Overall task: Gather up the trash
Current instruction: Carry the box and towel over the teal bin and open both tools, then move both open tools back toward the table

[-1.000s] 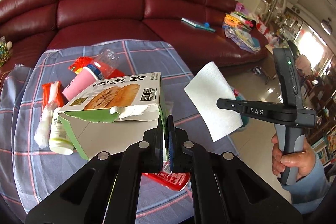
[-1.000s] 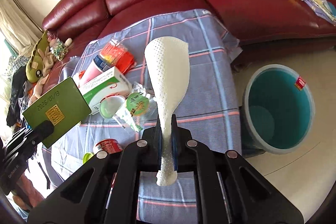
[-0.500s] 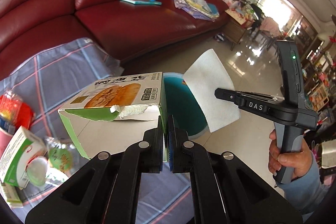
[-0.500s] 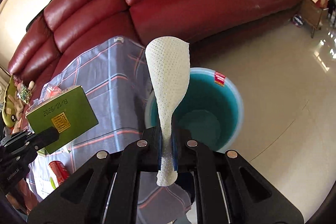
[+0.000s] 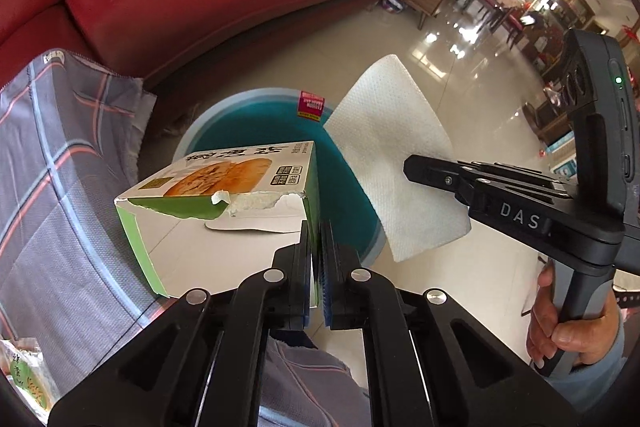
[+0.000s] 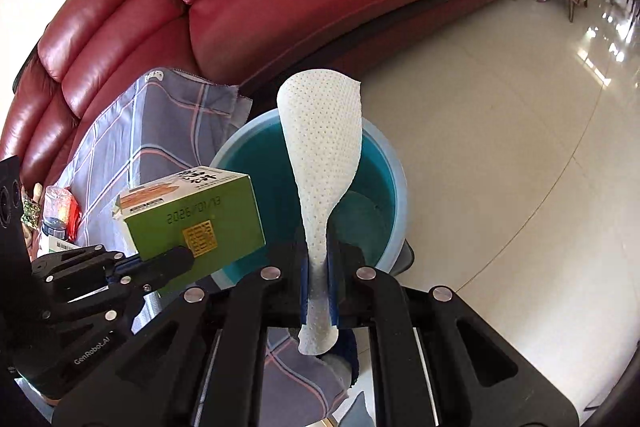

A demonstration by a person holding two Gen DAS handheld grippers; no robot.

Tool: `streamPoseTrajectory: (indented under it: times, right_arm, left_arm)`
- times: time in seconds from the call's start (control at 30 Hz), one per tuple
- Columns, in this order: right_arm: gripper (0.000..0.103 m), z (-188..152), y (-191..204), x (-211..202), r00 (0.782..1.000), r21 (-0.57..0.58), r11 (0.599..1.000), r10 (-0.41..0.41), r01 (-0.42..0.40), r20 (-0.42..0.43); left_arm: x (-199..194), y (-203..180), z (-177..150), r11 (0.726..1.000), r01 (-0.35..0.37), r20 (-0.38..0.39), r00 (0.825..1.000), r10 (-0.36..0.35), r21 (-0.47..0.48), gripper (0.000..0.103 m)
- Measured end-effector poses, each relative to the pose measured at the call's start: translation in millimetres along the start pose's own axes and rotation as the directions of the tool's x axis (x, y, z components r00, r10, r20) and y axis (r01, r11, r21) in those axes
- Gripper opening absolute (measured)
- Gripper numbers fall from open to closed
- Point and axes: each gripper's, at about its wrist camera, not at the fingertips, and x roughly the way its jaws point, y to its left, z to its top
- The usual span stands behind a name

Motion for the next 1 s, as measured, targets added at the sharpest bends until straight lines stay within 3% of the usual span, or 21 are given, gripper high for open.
streamPoseTrajectory:
  times: [0.13,0.2,0.33,0.43,0.5,0.57,0.6,0.67,0.7,0.9,1.0]
  right_arm:
    - [0.007,1,-3,9,1.0,0.003,1.0,0.003,-0.003,-0.019]
    - [0.008,1,-4,13,1.0,0.0,1.0,0.004,-0.004,-0.029]
    - [0.01,1,-2,21,0.999,0.004,1.0,0.014,-0.014,-0.048]
    - [0.01,1,2,25,0.998,-0.004,1.0,0.024,-0.024,-0.06]
    - [0.01,2,7,27,0.997,-0.013,0.999,0.029,-0.03,-0.068]
    - [0.012,2,13,29,0.997,-0.024,0.999,0.032,-0.034,-0.075]
    - [0.018,2,16,31,0.996,-0.03,0.999,0.033,-0.036,-0.081]
    - [0.048,1,22,32,0.996,-0.042,0.998,0.038,-0.042,-0.085]
    - [0.073,1,25,32,0.996,-0.045,0.998,0.04,-0.043,-0.085]
    - [0.086,0,38,30,0.994,-0.047,0.998,0.043,-0.048,-0.103]
    - [0.087,-2,41,26,0.994,-0.044,0.999,0.027,-0.032,-0.106]
  left_arm:
    - [15,5,3,0.999,-0.035,-0.027,0.999,0.034,-0.009,0.018]
    - [13,5,1,0.999,-0.052,-0.012,0.999,0.052,-0.01,0.042]
    - [5,15,-1,0.996,-0.074,0.004,0.997,0.074,-0.043,0.056]
    - [-9,19,-5,0.993,-0.099,0.029,0.994,0.101,-0.066,0.074]
    - [-18,22,-9,0.989,-0.116,0.05,0.991,0.121,-0.087,0.093]
    - [-30,27,-13,0.986,-0.126,0.078,0.988,0.135,-0.107,0.097]
    - [-35,29,-16,0.984,-0.135,0.082,0.986,0.145,-0.114,0.098]
    - [-44,33,-20,0.981,-0.148,0.084,0.984,0.159,-0.127,0.099]
    - [-48,35,-23,0.979,-0.156,0.082,0.982,0.167,-0.132,0.099]
    - [-68,47,-35,0.968,-0.182,0.088,0.976,0.199,-0.172,0.099]
    - [-77,50,-42,0.964,-0.201,0.097,0.971,0.22,-0.175,0.099]
